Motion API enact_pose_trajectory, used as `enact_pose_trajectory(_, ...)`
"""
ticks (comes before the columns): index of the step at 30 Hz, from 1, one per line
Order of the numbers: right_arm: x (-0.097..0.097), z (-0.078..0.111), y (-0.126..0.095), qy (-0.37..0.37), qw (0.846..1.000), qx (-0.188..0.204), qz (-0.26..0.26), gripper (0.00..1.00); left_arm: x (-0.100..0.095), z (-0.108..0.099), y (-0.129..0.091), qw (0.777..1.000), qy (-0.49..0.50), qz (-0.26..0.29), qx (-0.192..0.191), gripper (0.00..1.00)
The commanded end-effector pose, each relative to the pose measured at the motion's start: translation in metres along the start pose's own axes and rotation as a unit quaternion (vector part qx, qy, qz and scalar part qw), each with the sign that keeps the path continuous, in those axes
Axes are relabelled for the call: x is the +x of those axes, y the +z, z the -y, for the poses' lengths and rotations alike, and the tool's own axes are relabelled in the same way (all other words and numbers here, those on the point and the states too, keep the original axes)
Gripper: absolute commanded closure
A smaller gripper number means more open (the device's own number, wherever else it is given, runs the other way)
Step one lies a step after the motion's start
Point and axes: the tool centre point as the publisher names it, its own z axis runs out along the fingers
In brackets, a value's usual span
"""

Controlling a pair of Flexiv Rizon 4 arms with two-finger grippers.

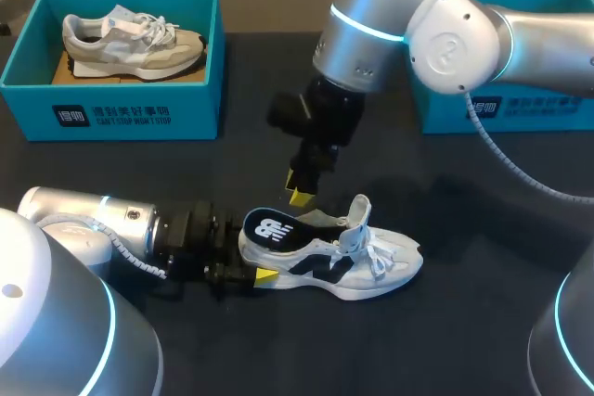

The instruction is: Take the shoe out of the shoebox, open the shoe tongue, remove and reinsert the insole, then place the shoe into the shoebox

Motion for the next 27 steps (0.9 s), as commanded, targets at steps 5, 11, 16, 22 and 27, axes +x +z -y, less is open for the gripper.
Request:
enact_pose_trajectory(5, 0.000, -0.001, 0.001, 0.000, 1.000, 0.000, 0.000, 0.64, 0.000, 0.000, 0.000, 1.000, 0.000, 0.002, -0.001, 1.00)
enact_pose_trajectory(11, -0.008, 0.000, 0.002, 0.011, 0.999, -0.011, -0.030, 0.65, 0.000, 0.000, 0.000, 1.000, 0.000, 0.002, -0.001, 1.00)
enact_pose_trajectory(16, -0.013, 0.001, 0.004, 0.013, 0.998, -0.025, -0.048, 0.64, 0.000, 0.000, 0.000, 1.000, 0.000, 0.002, -0.001, 1.00)
enact_pose_trajectory(22, -0.015, 0.005, 0.011, 0.014, 0.997, -0.039, -0.062, 0.67, 0.000, 0.000, 0.000, 1.000, 0.000, 0.002, -0.001, 1.00)
enact_pose_trajectory(27, -0.016, 0.004, 0.013, 0.015, 0.996, -0.040, -0.077, 0.65, 0.000, 0.000, 0.000, 1.000, 0.000, 0.002, -0.001, 1.00)
